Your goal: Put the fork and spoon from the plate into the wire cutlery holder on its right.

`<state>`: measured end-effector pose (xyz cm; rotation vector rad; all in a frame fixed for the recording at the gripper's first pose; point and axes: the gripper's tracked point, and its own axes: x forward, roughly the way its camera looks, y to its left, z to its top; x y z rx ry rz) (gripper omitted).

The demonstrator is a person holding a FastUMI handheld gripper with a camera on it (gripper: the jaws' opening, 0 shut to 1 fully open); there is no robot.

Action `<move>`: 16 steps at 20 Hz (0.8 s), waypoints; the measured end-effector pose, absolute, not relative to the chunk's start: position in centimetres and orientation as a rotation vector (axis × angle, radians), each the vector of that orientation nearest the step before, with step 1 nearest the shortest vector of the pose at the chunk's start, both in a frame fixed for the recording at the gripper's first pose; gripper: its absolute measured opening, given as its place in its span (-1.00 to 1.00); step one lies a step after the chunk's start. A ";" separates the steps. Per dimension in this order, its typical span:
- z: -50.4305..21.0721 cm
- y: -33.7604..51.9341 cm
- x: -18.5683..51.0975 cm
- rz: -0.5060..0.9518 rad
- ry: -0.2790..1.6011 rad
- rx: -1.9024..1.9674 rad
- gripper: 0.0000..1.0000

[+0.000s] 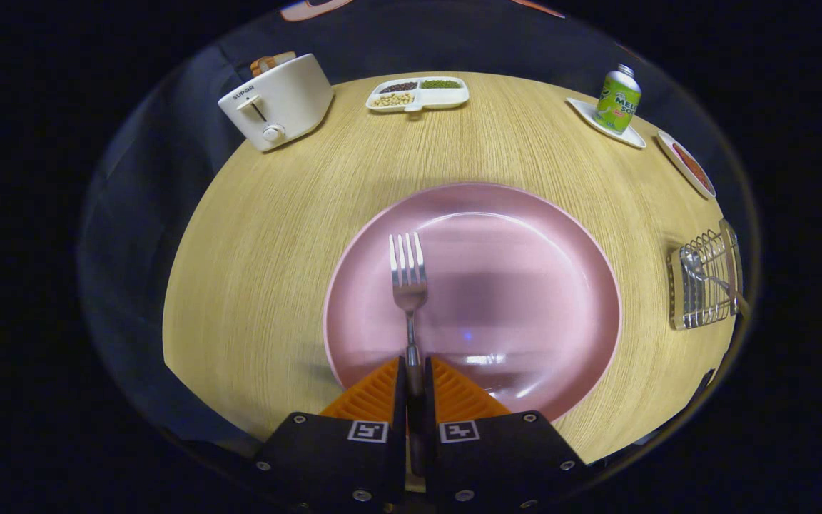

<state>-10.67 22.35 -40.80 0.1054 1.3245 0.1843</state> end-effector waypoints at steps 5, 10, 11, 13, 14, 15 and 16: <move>-40.0 22.3 -10.5 0.210 1.332 0.114 -0.90; -36.6 18.4 -9.3 0.208 1.258 0.060 -0.91; -35.7 17.3 -9.0 0.195 1.241 0.055 -0.91; -33.9 14.4 -8.8 0.164 1.222 0.046 -0.91; -33.1 12.8 -8.6 0.144 1.216 0.045 -0.91; -32.3 11.0 -8.7 0.119 1.213 0.046 -0.91; -31.5 9.1 -8.7 0.094 1.216 0.044 -0.91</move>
